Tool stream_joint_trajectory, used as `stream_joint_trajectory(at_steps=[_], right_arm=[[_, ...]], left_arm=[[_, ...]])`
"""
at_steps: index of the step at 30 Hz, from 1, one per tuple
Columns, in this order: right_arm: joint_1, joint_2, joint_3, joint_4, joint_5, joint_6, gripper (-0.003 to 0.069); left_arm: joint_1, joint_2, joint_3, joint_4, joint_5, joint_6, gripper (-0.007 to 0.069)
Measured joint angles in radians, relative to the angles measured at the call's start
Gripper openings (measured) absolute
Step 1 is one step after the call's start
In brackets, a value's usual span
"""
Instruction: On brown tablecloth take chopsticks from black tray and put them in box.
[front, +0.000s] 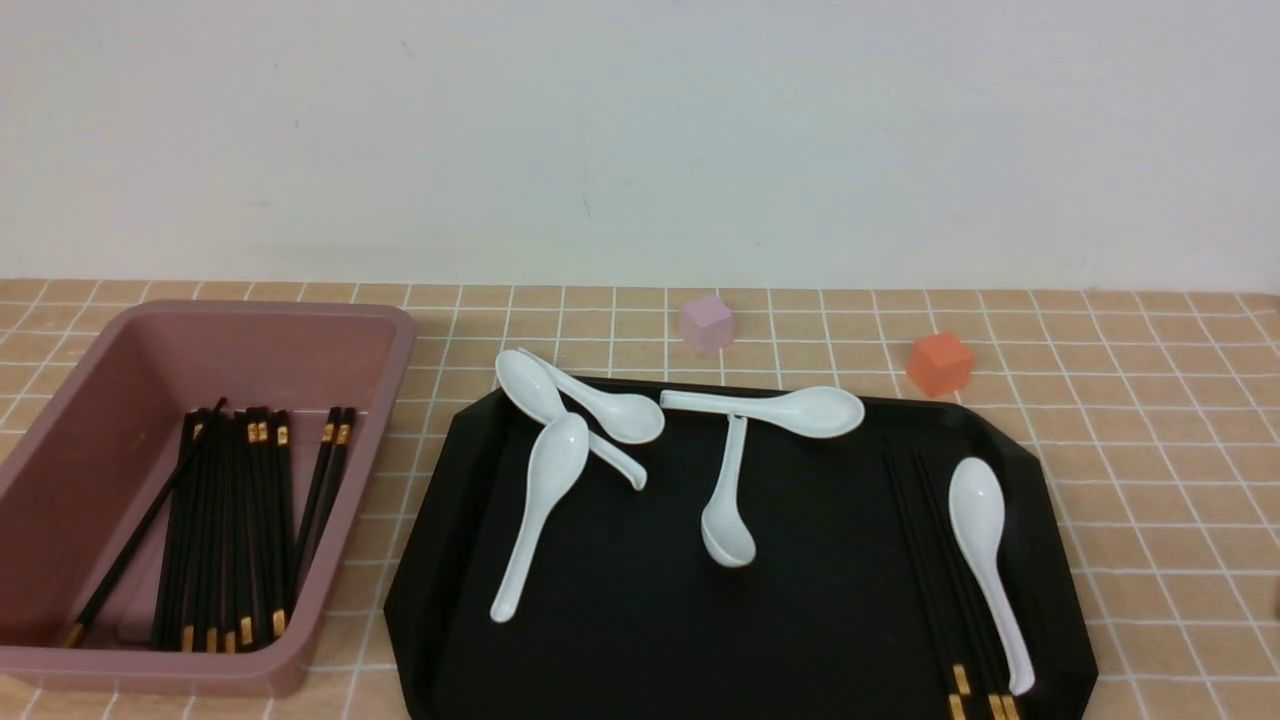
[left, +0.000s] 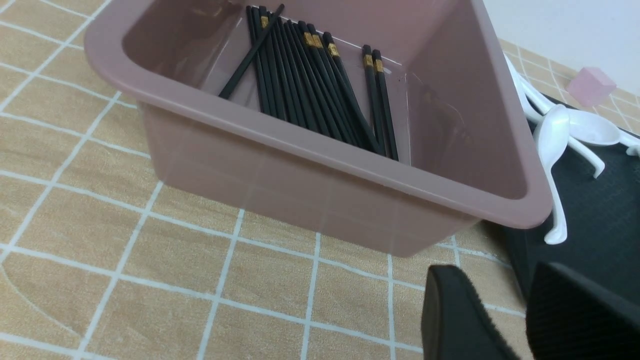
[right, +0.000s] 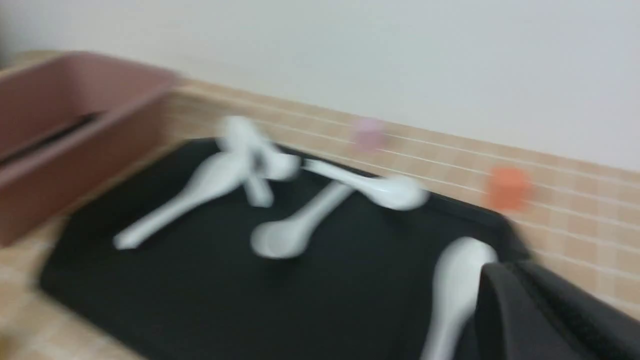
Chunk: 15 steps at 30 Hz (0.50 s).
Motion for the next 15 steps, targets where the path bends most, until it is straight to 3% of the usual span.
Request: stream_joint_trajectory(at_steps=[10,15], right_arm=[[-0.187,-0.237,0.276,0.01,0.003,0.002,0.0045],[-0.246,-0.264,0.288,0.011,0.053,0.002,0.0052]], left_arm=[[0.0,0.0,0.0,0.0,0.0,0.0,0.0238],[0.0,0.0,0.0,0.0,0.001,0.0,0.0238]])
